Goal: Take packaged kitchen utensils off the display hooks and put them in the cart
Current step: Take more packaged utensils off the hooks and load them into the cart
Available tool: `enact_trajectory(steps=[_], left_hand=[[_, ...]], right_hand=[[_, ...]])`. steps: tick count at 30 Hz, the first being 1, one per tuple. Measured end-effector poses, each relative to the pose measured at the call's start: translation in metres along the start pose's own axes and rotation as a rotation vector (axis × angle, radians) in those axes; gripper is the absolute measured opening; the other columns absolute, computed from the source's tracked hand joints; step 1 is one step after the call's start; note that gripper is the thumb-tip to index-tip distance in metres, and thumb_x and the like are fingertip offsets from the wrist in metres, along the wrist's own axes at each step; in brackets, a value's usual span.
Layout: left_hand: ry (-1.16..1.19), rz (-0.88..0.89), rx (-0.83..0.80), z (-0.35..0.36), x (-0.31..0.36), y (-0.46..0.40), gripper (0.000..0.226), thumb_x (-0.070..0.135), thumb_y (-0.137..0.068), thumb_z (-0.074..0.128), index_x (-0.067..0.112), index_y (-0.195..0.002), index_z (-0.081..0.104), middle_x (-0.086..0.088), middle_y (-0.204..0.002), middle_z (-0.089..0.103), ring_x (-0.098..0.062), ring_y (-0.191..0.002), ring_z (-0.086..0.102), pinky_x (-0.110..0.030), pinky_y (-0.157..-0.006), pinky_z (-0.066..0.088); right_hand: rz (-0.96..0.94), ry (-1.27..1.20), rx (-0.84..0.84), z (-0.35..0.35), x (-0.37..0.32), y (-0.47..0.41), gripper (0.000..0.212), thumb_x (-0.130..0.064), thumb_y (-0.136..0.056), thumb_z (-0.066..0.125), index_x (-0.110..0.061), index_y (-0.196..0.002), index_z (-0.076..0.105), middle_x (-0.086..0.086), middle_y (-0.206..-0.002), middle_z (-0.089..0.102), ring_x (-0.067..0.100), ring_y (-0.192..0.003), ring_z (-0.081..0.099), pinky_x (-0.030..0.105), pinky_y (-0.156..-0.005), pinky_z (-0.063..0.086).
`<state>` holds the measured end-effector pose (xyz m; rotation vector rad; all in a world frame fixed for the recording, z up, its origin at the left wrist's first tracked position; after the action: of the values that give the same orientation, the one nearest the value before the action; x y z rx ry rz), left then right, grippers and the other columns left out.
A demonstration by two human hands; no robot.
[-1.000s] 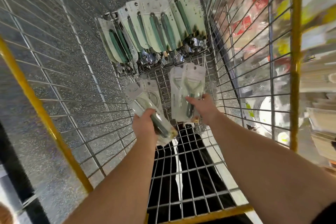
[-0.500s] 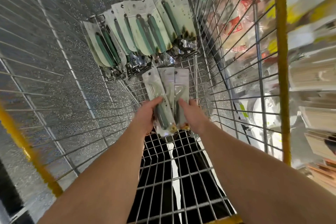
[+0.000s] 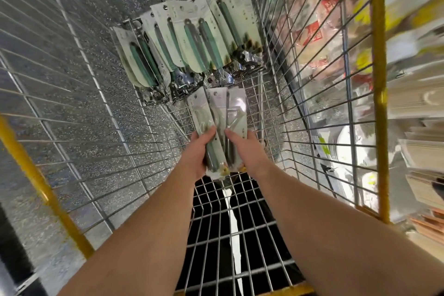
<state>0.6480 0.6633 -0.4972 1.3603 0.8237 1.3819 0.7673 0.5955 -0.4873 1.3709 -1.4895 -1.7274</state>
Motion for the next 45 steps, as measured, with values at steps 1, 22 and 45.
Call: enact_trajectory(steps=[1, 22, 45], left_hand=[[0.012, -0.012, 0.003, 0.0, -0.001, 0.004, 0.065, 0.037, -0.077, 0.077, 0.018, -0.135, 0.053, -0.014, -0.122, 0.07, -0.038, -0.108, 0.069, -0.063, -0.095, 0.052], [-0.031, 0.226, -0.09, 0.045, 0.085, 0.199, 0.044, 0.044, -0.102, 0.04, 0.009, -0.097, 0.066, -0.012, -0.083, 0.067, -0.026, -0.07, 0.066, -0.036, -0.07, 0.054], [-0.181, 0.395, -0.509, 0.044, 0.066, 0.417, 0.033, 0.043, -0.097, 0.06, 0.015, -0.11, 0.072, -0.012, -0.099, 0.077, -0.028, -0.083, 0.075, -0.044, -0.086, 0.055]], right_hand=[[0.022, -0.031, -0.005, 0.002, 0.0, 0.004, 0.068, -0.053, -0.088, 0.069, -0.017, -0.139, 0.041, 0.005, -0.125, 0.061, 0.027, -0.098, 0.064, 0.037, -0.068, 0.058], [-0.148, 0.032, -0.276, -0.017, -0.101, 0.182, 0.081, -0.055, -0.09, 0.063, -0.015, -0.154, 0.035, 0.012, -0.163, 0.026, 0.035, -0.148, 0.026, 0.056, -0.118, 0.021], [-0.492, -0.277, -0.04, -0.052, -0.058, 0.354, 0.109, -0.07, -0.035, 0.087, -0.033, -0.134, 0.059, 0.001, -0.148, 0.053, 0.031, -0.14, 0.044, 0.06, -0.115, 0.028]])
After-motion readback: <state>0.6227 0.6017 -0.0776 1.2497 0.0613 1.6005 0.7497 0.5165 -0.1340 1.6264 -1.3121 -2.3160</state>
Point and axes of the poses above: each hand's wrist, its own y-axis away from the middle knuckle, its own z-axis out of the palm, x = y × z, the point moved 5 cm from there along -y, towards the middle knuckle
